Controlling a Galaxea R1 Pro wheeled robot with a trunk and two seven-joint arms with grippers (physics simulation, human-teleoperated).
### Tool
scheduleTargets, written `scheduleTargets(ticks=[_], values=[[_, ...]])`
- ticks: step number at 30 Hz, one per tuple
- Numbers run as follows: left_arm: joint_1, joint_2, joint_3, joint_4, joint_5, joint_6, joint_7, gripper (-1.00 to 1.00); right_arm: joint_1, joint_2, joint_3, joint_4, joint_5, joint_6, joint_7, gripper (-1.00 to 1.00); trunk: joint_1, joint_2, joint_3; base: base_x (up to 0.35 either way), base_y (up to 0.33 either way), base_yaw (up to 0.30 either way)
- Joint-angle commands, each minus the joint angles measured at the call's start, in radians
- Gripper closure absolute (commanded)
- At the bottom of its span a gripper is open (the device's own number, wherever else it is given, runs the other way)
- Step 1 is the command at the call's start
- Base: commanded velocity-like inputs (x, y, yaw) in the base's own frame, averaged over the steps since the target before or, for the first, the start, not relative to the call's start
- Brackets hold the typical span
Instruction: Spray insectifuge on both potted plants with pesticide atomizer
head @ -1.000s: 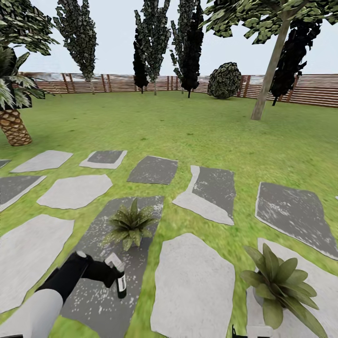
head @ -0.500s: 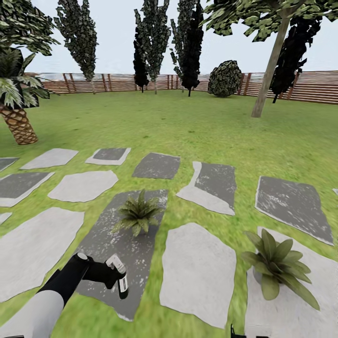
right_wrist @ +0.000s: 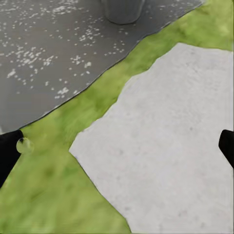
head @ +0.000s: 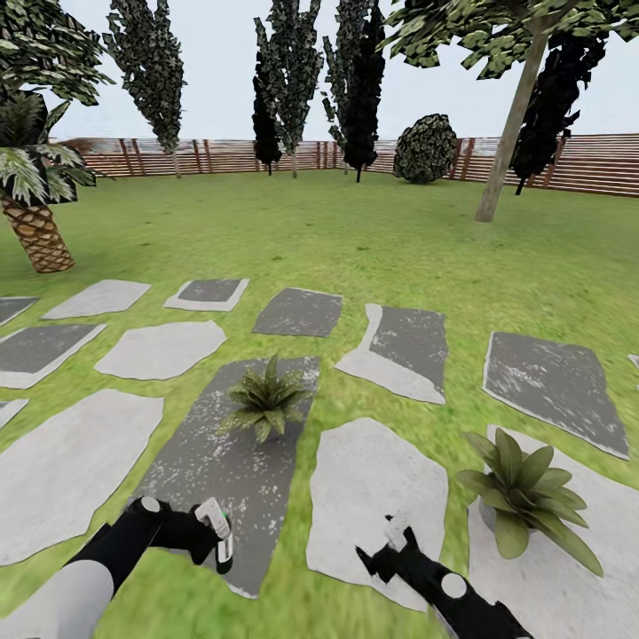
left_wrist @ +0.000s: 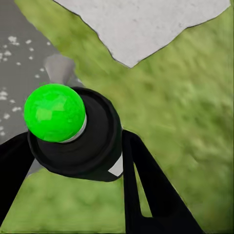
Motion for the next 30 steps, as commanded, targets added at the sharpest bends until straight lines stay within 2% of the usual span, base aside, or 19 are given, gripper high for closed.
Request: scheduleTargets(ticks=[1, 2, 3, 5, 6, 8, 12, 15, 16, 17, 18, 23, 27, 30], values=[[0.0, -0.005, 0.001, 0.004, -0.029, 0.005, -0.007, 1.0, -0.031, 0.0, 0.0, -0.026, 0.048, 0.029, 0.065, -1.0, 0.0, 0.0, -0.001, 0.0, 0.0, 0.0], [-0.001, -0.007, -0.005, 0.007, -0.046, 0.005, -0.007, 1.0, -0.045, 0.0, 0.0, -0.043, 0.067, 0.045, 0.108, -1.0, 0.0, 0.0, -0.001, 0.0, 0.0, 0.0], [-0.001, -0.013, -0.017, 0.009, -0.084, 0.007, -0.008, 1.0, -0.063, 0.0, 0.0, -0.075, 0.091, 0.065, 0.207, -1.0, 0.0, 0.0, -0.001, 0.0, 0.0, 0.0], [-0.003, -0.026, -0.042, 0.012, -0.122, 0.012, -0.012, 1.0, -0.089, -0.001, 0.0, -0.112, 0.109, 0.076, 0.311, -1.0, 0.0, 0.0, -0.001, 0.0, 0.0, 0.0], [-0.004, -0.027, -0.051, 0.012, -0.127, 0.013, -0.013, 1.0, -0.094, 0.0, 0.0, -0.114, 0.111, 0.077, 0.319, -1.0, 0.0, 0.0, -0.001, 0.0, 0.0, 0.0], [-0.005, -0.028, -0.076, 0.012, -0.137, 0.025, -0.028, 1.0, -0.104, 0.0, 0.001, -0.118, 0.15, 0.079, 0.332, -1.0, 0.0, 0.0, -0.001, 0.0, 0.0, 0.0], [-0.007, -0.03, -0.085, 0.012, -0.155, 0.097, -0.058, 1.0, -0.107, 0.008, 0.003, -0.118, 0.232, 0.079, 0.341, -1.0, 0.0, 0.0, -0.001, 0.0, 0.0, 0.0], [-0.007, -0.036, -0.085, 0.011, -0.177, 0.108, -0.09, 1.0, -0.108, 0.012, 0.003, -0.119, 0.273, 0.08, 0.386, -1.0, 0.0, 0.0, -0.001, 0.0, 0.0, 0.0], [-0.008, -0.044, -0.085, 0.011, -0.193, 0.11, -0.098, 1.0, -0.108, 0.014, 0.004, -0.121, 0.285, 0.081, 0.429, -1.0, 0.0, 0.0, -0.001, 0.0, 0.0, 0.0], [-0.008, -0.048, -0.084, 0.011, -0.202, 0.11, -0.101, 1.0, -0.108, 0.015, 0.004, -0.123, 0.287, 0.081, 0.442, -1.0, 0.0, 0.0, -0.001, 0.0, 0.0, 0.0], [-0.008, -0.053, -0.084, 0.011, -0.213, 0.111, -0.103, 1.0, -0.108, 0.017, 0.004, -0.128, 0.29, 0.081, 0.455, 1.0, 0.0, 0.0, -0.001, 0.0, 0.0, 0.0], [-0.008, -0.083, -0.084, 0.011, -0.231, 0.112, -0.108, 1.0, -0.108, 0.029, 0.004, -0.143, 0.297, 0.086, 0.471, 1.0, 0.0, 0.0, -0.001, 0.0, 0.0, 0.0], [-0.007, -0.107, -0.085, 0.011, -0.234, 0.143, -0.107, 1.0, -0.108, 0.048, 0.004, -0.178, 0.324, 0.156, 0.536, 1.0, 0.0, 0.0, -0.001, 0.0, 0.0, 0.0], [-0.007, -0.121, -0.083, 0.011, -0.236, 0.155, -0.104, 1.0, -0.108, 0.055, 0.004, -0.201, 0.327, 0.172, 0.547, 1.0, 0.0, 0.0, -0.001, 0.0, 0.0, 0.0]])
